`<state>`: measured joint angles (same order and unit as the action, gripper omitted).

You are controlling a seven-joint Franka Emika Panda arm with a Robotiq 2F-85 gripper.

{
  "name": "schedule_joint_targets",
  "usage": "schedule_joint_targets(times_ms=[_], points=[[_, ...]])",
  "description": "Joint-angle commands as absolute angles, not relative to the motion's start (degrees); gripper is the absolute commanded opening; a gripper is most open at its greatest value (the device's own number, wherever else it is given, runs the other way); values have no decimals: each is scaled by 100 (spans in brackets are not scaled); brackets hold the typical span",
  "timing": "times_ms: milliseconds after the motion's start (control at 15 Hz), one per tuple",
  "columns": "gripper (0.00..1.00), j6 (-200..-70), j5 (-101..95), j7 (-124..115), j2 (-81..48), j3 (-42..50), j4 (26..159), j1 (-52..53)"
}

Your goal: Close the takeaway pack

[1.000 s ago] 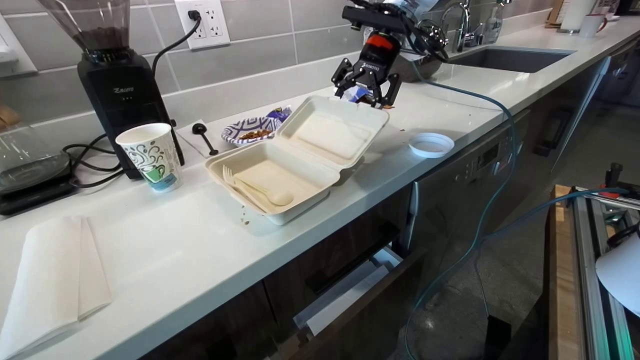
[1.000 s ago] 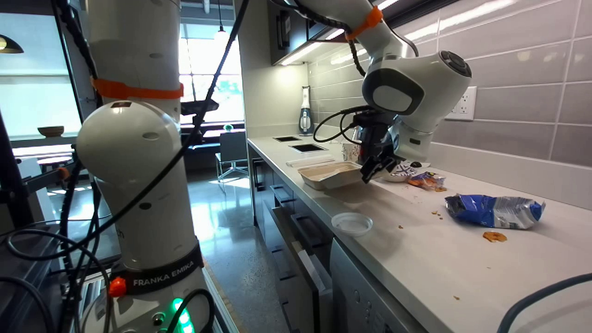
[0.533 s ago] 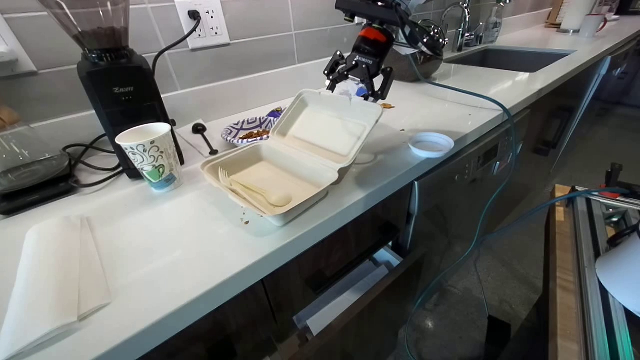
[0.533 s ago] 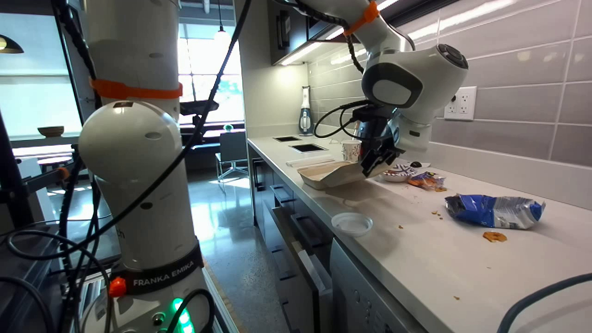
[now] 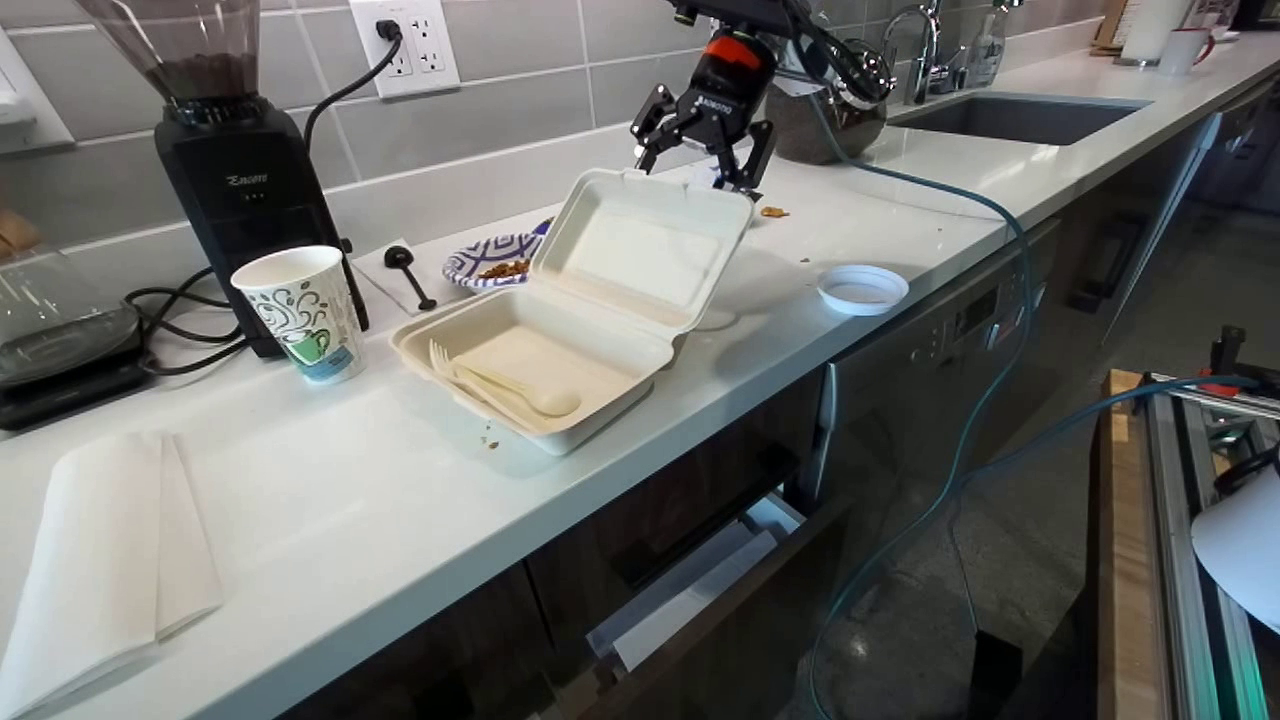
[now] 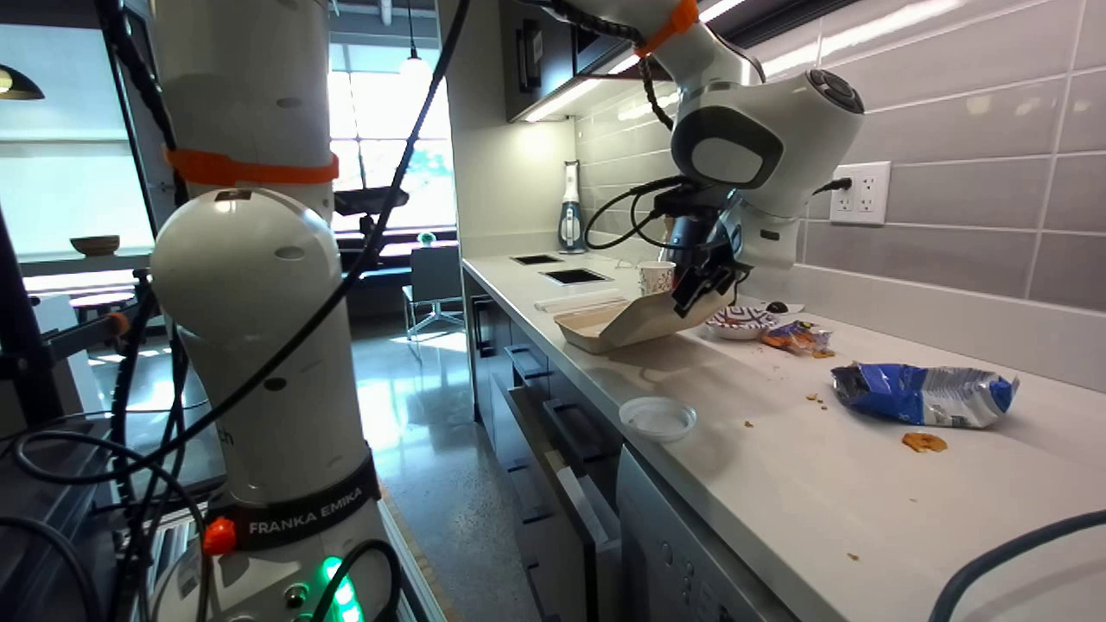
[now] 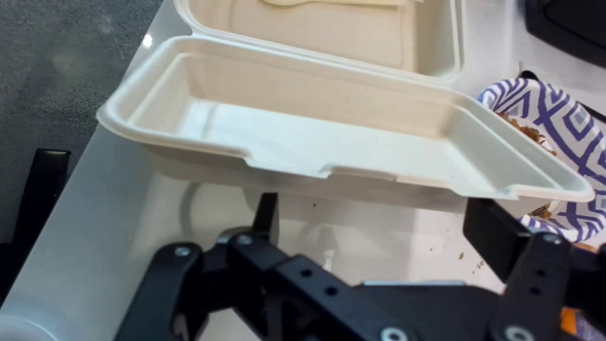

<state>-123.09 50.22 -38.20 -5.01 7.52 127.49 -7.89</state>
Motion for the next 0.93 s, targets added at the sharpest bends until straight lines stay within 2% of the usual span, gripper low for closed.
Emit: schedule_joint_targets(times_ms=[0, 867], points=[[100, -12144, 4997, -3765, -396, 752, 12760, -753], [100, -12163, 4875, -3771, -325, 627, 12652, -603]])
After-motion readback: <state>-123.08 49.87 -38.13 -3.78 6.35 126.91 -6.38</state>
